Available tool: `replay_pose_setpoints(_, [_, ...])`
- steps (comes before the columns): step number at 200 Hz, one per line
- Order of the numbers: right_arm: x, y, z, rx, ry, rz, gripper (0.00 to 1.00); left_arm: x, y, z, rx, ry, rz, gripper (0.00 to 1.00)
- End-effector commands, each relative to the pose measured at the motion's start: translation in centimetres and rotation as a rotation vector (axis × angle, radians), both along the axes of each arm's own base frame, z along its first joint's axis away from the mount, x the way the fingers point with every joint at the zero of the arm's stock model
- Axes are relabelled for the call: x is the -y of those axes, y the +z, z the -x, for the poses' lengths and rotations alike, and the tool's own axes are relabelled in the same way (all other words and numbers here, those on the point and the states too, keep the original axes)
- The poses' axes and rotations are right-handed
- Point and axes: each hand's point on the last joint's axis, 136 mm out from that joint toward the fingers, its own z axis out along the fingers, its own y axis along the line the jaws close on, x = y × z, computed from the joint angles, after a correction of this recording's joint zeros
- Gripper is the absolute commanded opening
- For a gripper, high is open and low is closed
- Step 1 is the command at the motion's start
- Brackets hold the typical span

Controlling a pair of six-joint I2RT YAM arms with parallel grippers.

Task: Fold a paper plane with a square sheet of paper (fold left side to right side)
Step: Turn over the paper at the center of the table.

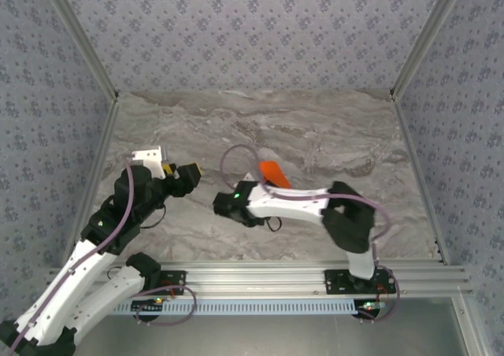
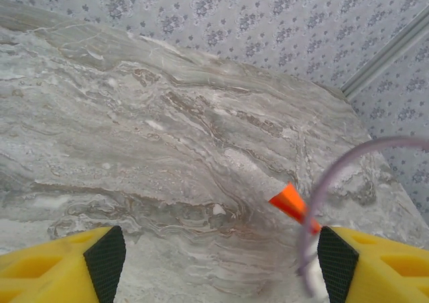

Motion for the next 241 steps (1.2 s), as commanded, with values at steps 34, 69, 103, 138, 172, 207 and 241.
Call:
replay_pose_setpoints(34, [-2.1, -3.5, -0.7, 0.013, 0.069, 0.243, 0.0, -0.6, -0.4, 0.0, -0.002, 0.02, -0.019, 0.78])
replay_pose_setpoints(69, [-3.9, -7.4, 1.2, -0.153, 0.101, 0.15, 0.11, -0.2, -1.1, -0.3, -0.02, 0.014, -0.023, 0.79])
replay_pose_setpoints(103, [-6.5, -8.8, 3.9, -0.307, 0.162, -0.002, 0.4, 0.2, -2.2, -0.8, -0.056, 0.019, -0.014, 0.79])
replay_pose_setpoints(138, [-7.8, -5.3, 5.6, -0.346, 0.183, -0.235, 0.76, 1.5, -3.8, -1.3, -0.109, -0.014, 0.006, 0.79])
replay_pose_setpoints(172, [-8.7, -0.5, 7.1, -0.379, 0.24, -0.591, 0.98, 3.5, -5.9, -1.9, -0.163, -0.06, 0.087, 0.79])
replay_pose_setpoints(207, [-5.8, 2.3, 5.6, -0.382, 0.167, -0.937, 1.0, 7.3, -8.5, -2.3, -0.232, -0.182, 0.224, 0.78])
replay_pose_setpoints(241, [-1.0, 4.0, 3.4, -0.336, 0.078, -1.269, 1.0, 11.2, -11.2, -2.7, -0.315, -0.298, 0.281, 0.78])
